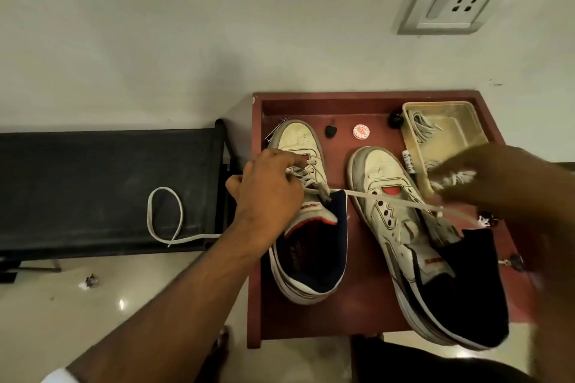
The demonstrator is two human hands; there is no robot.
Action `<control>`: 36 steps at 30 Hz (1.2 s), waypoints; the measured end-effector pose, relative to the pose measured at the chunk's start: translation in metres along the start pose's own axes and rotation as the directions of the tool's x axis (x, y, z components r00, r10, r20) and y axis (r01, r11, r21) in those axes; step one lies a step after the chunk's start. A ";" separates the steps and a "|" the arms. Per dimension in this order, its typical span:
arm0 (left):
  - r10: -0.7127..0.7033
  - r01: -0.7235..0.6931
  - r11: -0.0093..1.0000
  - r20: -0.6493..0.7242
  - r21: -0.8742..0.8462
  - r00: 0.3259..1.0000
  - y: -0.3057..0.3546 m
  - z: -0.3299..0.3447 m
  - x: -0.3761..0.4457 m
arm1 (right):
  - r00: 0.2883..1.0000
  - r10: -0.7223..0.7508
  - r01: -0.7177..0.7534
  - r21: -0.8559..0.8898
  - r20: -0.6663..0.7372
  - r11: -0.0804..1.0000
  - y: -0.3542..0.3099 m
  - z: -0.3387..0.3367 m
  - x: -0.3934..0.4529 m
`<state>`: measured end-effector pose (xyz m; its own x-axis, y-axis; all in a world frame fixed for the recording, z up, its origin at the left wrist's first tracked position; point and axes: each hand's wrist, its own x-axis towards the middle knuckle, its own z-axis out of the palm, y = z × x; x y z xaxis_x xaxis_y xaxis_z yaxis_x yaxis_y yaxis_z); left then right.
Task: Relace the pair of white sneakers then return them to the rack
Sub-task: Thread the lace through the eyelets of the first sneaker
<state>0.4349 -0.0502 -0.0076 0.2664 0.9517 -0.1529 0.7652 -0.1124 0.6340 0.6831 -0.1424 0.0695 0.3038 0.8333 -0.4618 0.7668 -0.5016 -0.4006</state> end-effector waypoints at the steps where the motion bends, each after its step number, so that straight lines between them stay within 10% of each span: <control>1: 0.000 0.000 1.000 -0.002 -0.004 1.000 0.000 0.001 0.000 | 0.996 -0.055 0.057 0.032 -0.075 0.998 -0.019 0.019 0.009; 5: 0.003 -0.003 1.000 -0.002 -0.002 1.000 -0.002 0.000 0.001 | 0.948 -0.315 0.314 -0.036 -0.053 0.949 -0.067 0.086 0.036; 14: -0.020 0.020 1.000 -0.036 -0.007 0.999 -0.003 -0.013 0.003 | 0.999 0.012 -0.011 -0.029 0.035 1.000 0.009 0.012 0.016; 18: -0.051 0.043 0.998 -0.183 -0.043 0.982 -0.006 -0.029 0.004 | 0.980 -0.150 0.130 -0.153 -0.128 0.980 -0.033 0.051 0.020; 21: -0.113 0.107 0.992 -0.102 -0.067 0.988 -0.022 -0.034 -0.005 | 0.950 -0.294 0.278 -0.146 -0.108 0.950 -0.069 0.085 0.032; 26: -0.175 0.179 0.983 0.106 -0.036 0.979 -0.044 -0.025 -0.037 | 0.990 -0.140 0.135 -0.145 -0.023 0.980 -0.044 0.055 0.030; 36: -0.052 0.045 0.997 0.098 0.067 0.994 -0.036 -0.018 -0.003 | 0.960 -0.281 0.279 -0.129 0.002 0.951 -0.071 0.084 0.034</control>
<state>0.3965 -0.0435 -0.0161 0.2827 0.9235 -0.2592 0.8142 -0.0881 0.5739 0.5916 -0.0982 0.0154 0.0746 0.9402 -0.3323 0.8876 -0.2145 -0.4076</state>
